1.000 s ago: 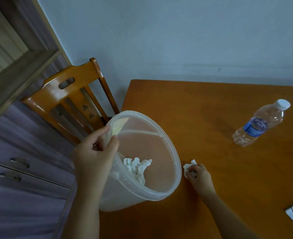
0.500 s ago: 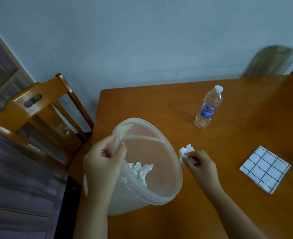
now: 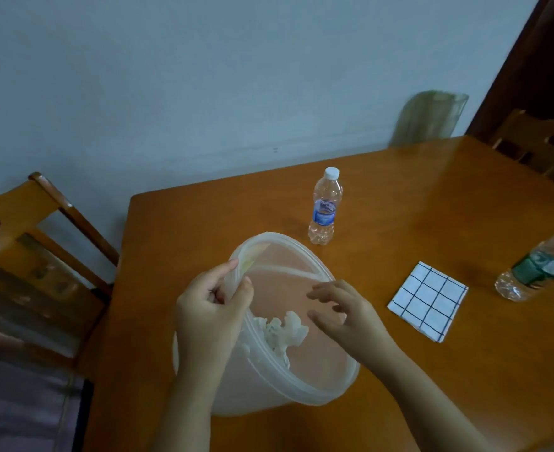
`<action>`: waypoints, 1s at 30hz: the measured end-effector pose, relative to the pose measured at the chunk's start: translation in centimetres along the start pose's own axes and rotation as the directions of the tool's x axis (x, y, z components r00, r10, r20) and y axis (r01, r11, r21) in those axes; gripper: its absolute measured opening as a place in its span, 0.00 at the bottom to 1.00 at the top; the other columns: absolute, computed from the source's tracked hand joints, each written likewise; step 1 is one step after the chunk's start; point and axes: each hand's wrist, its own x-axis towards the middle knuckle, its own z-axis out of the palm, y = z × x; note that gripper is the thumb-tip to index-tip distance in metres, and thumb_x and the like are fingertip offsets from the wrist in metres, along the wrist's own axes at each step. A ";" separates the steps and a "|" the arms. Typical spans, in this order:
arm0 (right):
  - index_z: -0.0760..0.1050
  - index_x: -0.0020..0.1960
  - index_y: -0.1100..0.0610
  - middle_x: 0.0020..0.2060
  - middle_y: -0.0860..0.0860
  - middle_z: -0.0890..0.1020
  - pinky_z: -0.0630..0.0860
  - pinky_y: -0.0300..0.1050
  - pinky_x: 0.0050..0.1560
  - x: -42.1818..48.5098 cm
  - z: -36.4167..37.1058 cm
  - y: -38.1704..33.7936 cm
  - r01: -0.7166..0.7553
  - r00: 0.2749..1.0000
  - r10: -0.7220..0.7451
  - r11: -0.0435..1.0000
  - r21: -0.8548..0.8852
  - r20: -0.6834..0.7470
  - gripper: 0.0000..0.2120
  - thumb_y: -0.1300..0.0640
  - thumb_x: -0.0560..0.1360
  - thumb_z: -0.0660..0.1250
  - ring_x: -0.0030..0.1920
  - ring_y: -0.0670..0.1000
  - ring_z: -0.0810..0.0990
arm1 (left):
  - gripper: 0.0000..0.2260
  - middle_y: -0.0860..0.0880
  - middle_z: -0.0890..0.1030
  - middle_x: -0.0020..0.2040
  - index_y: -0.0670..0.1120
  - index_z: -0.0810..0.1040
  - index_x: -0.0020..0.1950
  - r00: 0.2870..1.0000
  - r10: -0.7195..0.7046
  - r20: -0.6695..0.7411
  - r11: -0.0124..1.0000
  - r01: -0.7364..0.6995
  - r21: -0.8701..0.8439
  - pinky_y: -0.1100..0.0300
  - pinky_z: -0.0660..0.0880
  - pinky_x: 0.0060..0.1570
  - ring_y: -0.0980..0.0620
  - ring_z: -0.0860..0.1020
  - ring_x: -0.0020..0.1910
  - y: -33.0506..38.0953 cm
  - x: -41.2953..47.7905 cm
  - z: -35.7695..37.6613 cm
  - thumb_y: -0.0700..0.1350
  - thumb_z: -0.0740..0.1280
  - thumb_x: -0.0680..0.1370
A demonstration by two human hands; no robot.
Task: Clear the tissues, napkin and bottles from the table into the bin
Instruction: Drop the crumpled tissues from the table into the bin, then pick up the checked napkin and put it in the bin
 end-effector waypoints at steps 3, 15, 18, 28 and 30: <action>0.75 0.53 0.48 0.51 0.39 0.73 0.65 0.21 0.47 0.1 -2.8 2.5 -0.018 1.000 0.017 1.000 -0.012 -0.024 0.11 0.53 0.71 0.68 0.51 0.34 0.71 | 0.15 0.61 0.75 0.29 0.58 0.77 0.51 1.000 0.010 -0.007 1.000 -0.010 0.030 0.69 0.69 0.25 0.58 0.70 0.25 0.8 -0.1 2.6 0.41 0.70 0.69; 0.73 0.58 0.53 0.58 0.51 0.76 0.68 0.41 0.55 -0.6 -11.8 18.0 -0.253 0.967 0.252 0.958 -0.137 -0.021 0.15 0.55 0.72 0.67 0.58 0.50 0.73 | 0.15 0.42 0.78 0.32 0.52 0.78 0.54 1.000 0.010 -0.018 0.979 -0.006 0.202 0.48 0.76 0.26 0.42 0.75 0.29 5.4 -0.4 13.3 0.42 0.70 0.69; 0.71 0.61 0.53 0.60 0.52 0.75 0.68 0.42 0.55 -0.6 -12.7 21.8 -0.303 0.952 0.307 0.939 -0.161 0.002 0.17 0.55 0.72 0.66 0.61 0.51 0.71 | 0.15 0.43 0.78 0.32 0.49 0.78 0.55 1.000 -0.022 -0.014 0.970 0.025 0.243 0.51 0.75 0.25 0.42 0.75 0.29 5.9 -1.1 15.4 0.42 0.69 0.69; 0.63 0.68 0.52 0.67 0.53 0.67 0.67 0.50 0.62 0.2 -11.9 28.9 -0.359 0.902 0.409 0.889 -0.284 0.141 0.28 0.49 0.71 0.68 0.67 0.54 0.61 | 0.15 0.47 0.76 0.32 0.47 0.79 0.56 0.993 -0.081 -0.083 0.953 0.102 0.285 0.61 0.73 0.27 0.49 0.74 0.30 7.2 -2.4 17.3 0.41 0.68 0.69; 0.62 0.68 0.51 0.67 0.53 0.66 0.66 0.49 0.63 0.2 -11.7 29.5 -0.315 0.909 0.390 0.876 -0.366 0.150 0.31 0.45 0.69 0.68 0.67 0.54 0.61 | 0.15 0.48 0.77 0.32 0.49 0.78 0.56 0.993 -0.073 -0.091 0.952 0.097 0.291 0.66 0.72 0.26 0.50 0.74 0.30 7.5 -2.6 17.4 0.41 0.69 0.69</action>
